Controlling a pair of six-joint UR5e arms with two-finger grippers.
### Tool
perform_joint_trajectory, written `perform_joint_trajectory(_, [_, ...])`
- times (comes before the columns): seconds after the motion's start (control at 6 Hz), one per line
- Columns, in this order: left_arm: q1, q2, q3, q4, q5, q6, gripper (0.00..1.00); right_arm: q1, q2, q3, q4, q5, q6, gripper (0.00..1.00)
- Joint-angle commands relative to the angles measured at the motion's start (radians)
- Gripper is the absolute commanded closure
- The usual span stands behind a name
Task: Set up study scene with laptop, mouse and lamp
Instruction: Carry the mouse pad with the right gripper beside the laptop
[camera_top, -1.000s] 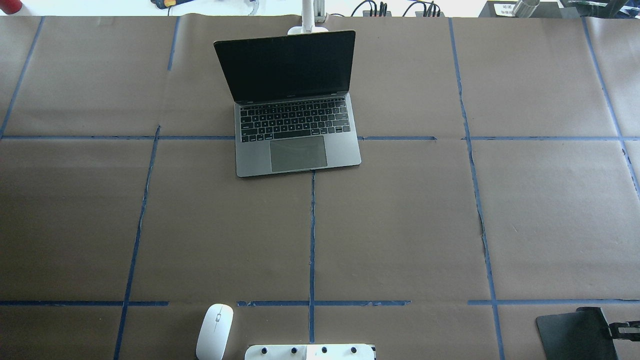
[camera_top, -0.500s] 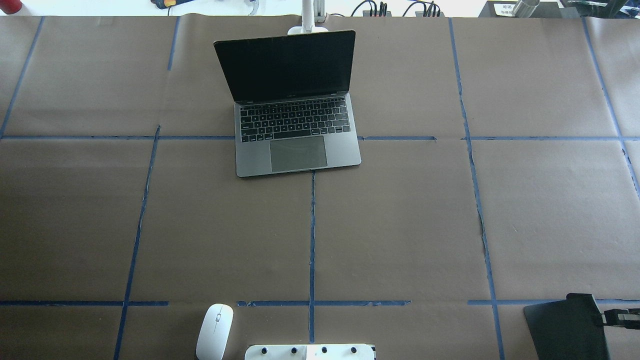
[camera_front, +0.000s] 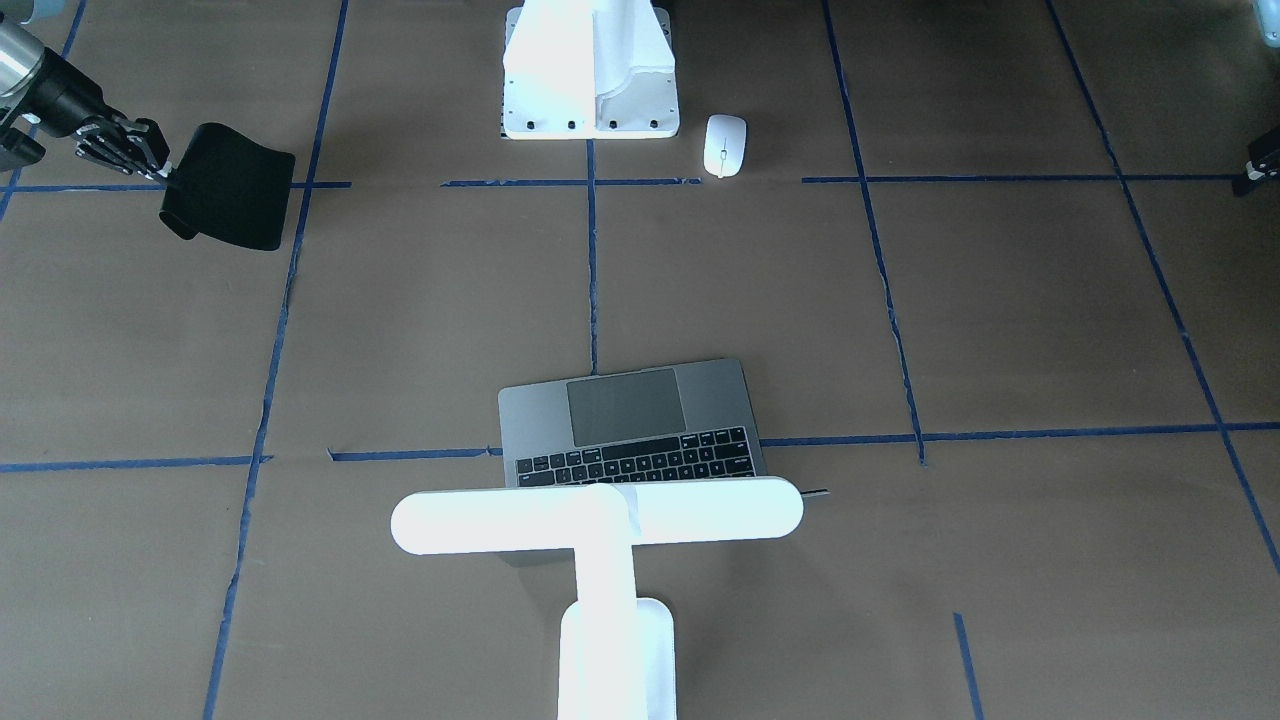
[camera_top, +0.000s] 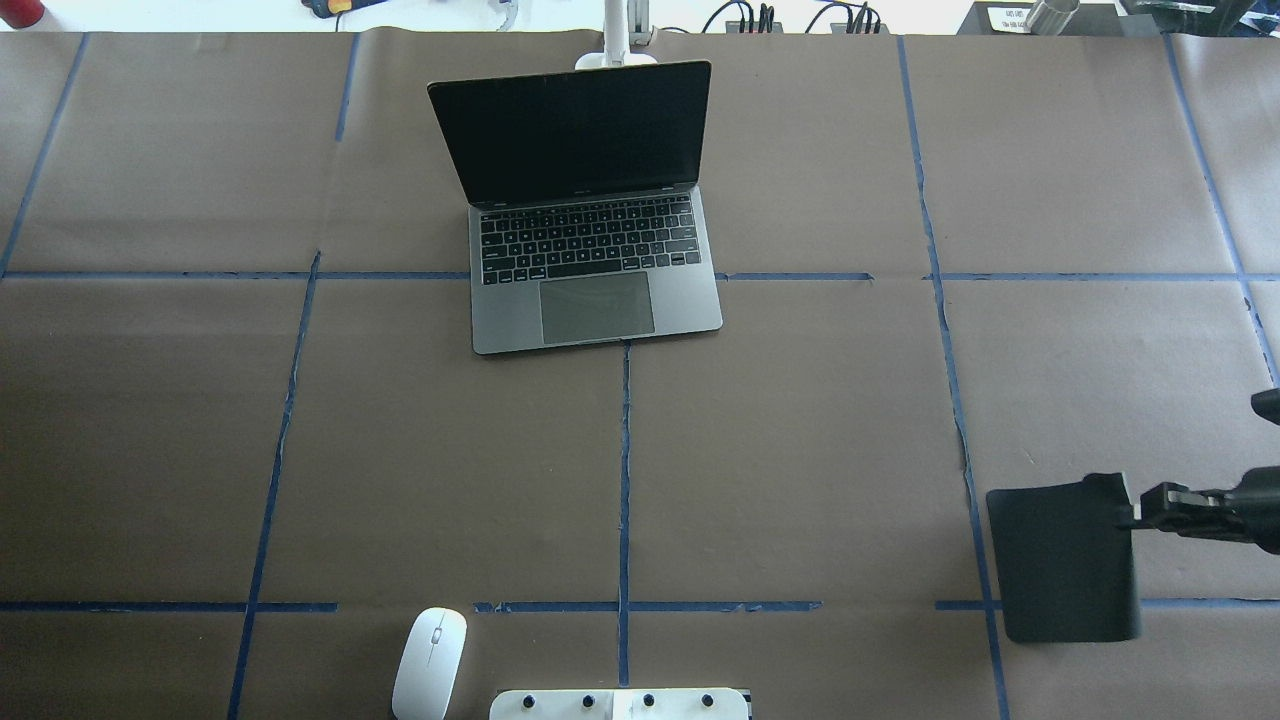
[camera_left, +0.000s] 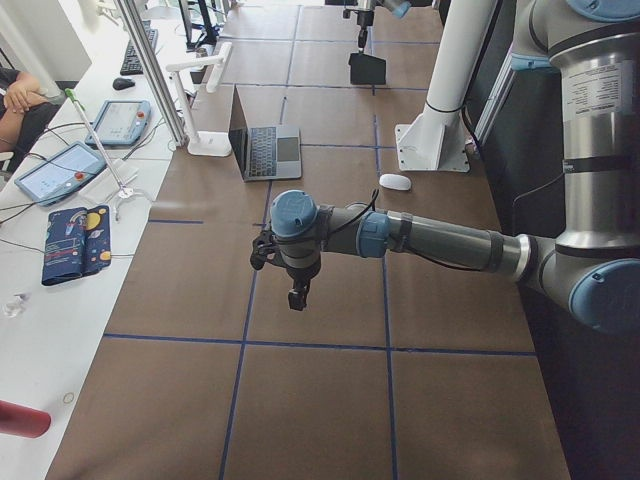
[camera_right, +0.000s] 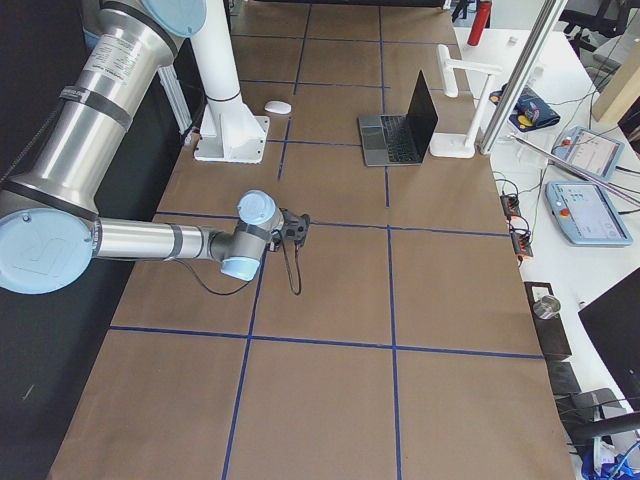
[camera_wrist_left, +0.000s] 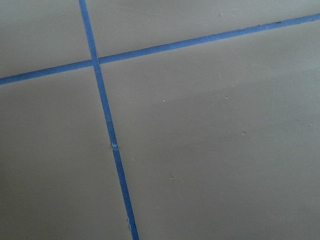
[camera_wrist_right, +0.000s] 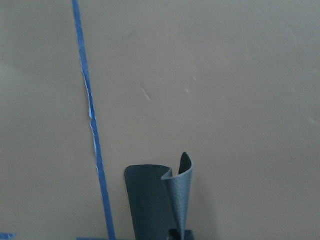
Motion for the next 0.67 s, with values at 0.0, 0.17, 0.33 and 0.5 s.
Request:
perform_joint_trajectory(0.0, [0.0,-0.001,0.002,0.0,-0.003,-0.001,0.0,0.069,0.213,-0.012,-0.253,0.023,-0.007,1.0])
perform_joint_trajectory(0.17, [0.0,-0.001,0.002,0.0,-0.001,-0.003,0.0,0.083,0.376,-0.029,-0.453,0.014,-0.04,1.0])
perform_joint_trajectory(0.33, [0.0,-0.001,0.002,0.0,-0.003,-0.003,0.0,0.092,0.528,-0.07,-0.599,0.002,-0.083,1.0])
perform_joint_trajectory(0.5, [0.0,-0.004,0.002,0.0,-0.003,-0.004,0.0,0.098,0.692,-0.172,-0.663,-0.014,-0.084,1.0])
